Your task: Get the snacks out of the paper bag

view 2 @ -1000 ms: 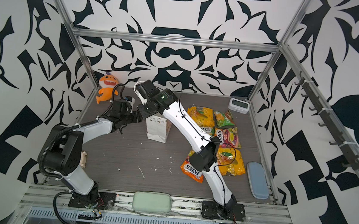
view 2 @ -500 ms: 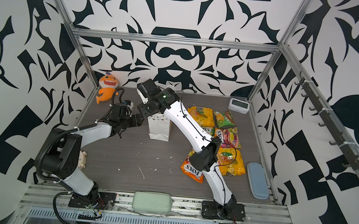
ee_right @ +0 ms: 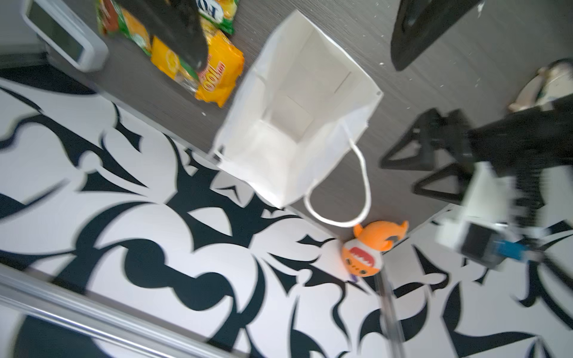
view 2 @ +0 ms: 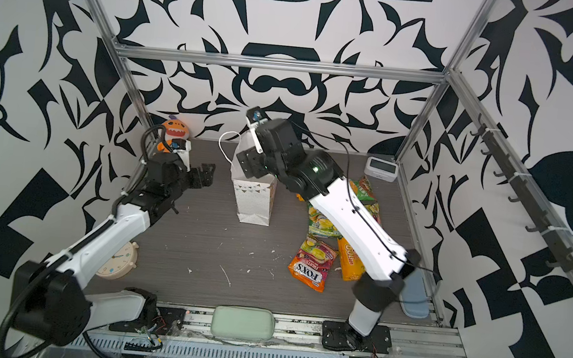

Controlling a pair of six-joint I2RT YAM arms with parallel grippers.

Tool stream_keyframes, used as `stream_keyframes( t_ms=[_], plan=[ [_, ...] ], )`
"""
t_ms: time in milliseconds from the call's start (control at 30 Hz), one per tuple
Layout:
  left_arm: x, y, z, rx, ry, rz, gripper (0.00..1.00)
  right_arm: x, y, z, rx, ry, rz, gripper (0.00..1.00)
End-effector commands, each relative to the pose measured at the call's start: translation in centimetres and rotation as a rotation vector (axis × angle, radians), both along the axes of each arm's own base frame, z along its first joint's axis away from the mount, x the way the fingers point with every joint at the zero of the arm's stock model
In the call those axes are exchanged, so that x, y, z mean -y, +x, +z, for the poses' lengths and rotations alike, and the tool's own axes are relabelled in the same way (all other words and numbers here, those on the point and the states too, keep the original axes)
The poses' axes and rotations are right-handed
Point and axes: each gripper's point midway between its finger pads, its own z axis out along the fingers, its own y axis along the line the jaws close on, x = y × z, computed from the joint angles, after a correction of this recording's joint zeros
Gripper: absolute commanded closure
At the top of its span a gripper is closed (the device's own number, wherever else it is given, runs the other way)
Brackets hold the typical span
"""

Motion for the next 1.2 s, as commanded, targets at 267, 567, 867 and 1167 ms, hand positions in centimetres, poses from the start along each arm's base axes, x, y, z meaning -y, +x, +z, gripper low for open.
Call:
stream_keyframes(
  t_ms=[267,567,867,1167],
  plan=[
    [-10.3,-5.9,-5.0,0.1,0.254,0.456,0.01,26.2,-1.5,-15.2,0.298,0.198,-0.708,0.01],
    [-11.0,-6.3,-13.8,-0.066,0.252,0.444,0.01,28.6,-1.9,-24.9,0.241,0.054,-0.794,0.01],
    [-11.0,-3.6,-14.3,0.073,0.167,0.394,0.0,27.7,0.8,-26.5,0.308,0.009,-0.666,0.01],
    [-11.2,-3.1,-15.1,0.137,0.229,0.345,0.0,27.6,3.2,-29.6,0.176,0.089,-0.571,0.01]
  ],
)
